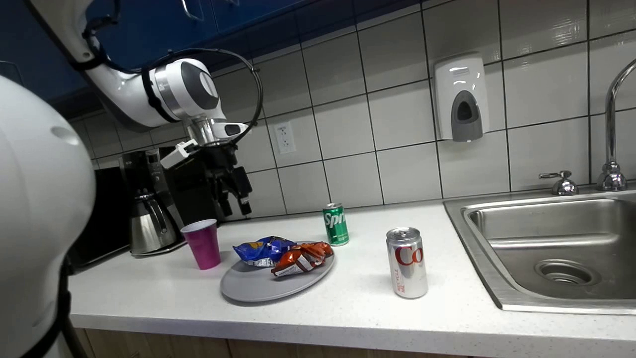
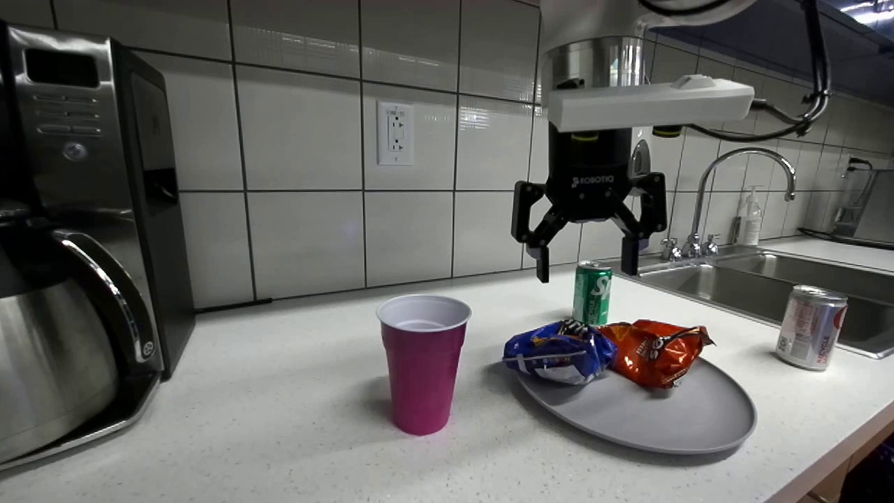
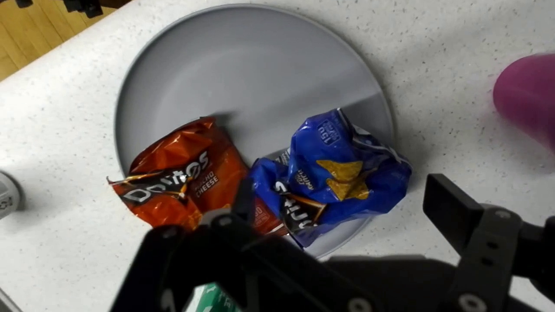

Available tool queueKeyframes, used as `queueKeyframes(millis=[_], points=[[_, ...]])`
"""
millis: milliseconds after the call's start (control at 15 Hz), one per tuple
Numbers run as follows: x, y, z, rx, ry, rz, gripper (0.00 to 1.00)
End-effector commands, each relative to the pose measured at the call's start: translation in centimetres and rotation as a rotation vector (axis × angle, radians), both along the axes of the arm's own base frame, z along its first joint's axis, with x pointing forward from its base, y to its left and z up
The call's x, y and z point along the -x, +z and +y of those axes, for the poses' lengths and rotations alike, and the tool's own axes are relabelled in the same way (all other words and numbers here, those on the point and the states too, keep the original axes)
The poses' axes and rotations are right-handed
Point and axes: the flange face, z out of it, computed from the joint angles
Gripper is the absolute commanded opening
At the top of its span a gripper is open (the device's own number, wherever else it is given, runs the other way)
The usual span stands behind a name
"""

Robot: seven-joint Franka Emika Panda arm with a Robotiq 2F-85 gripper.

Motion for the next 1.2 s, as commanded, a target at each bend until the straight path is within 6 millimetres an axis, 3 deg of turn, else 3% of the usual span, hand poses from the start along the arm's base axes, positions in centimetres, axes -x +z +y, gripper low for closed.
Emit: queueKeyframes(millis=[0, 533, 1133], points=[[-0.1, 0.6, -2.7, -0.022, -0.007, -0.018, 1.0], [-1.7, -0.3, -6.3, -0.034, -0.011, -0.01, 1.0], [-3.1, -2.9, -9.6, -0.09, 0.028, 0.056, 1.0]])
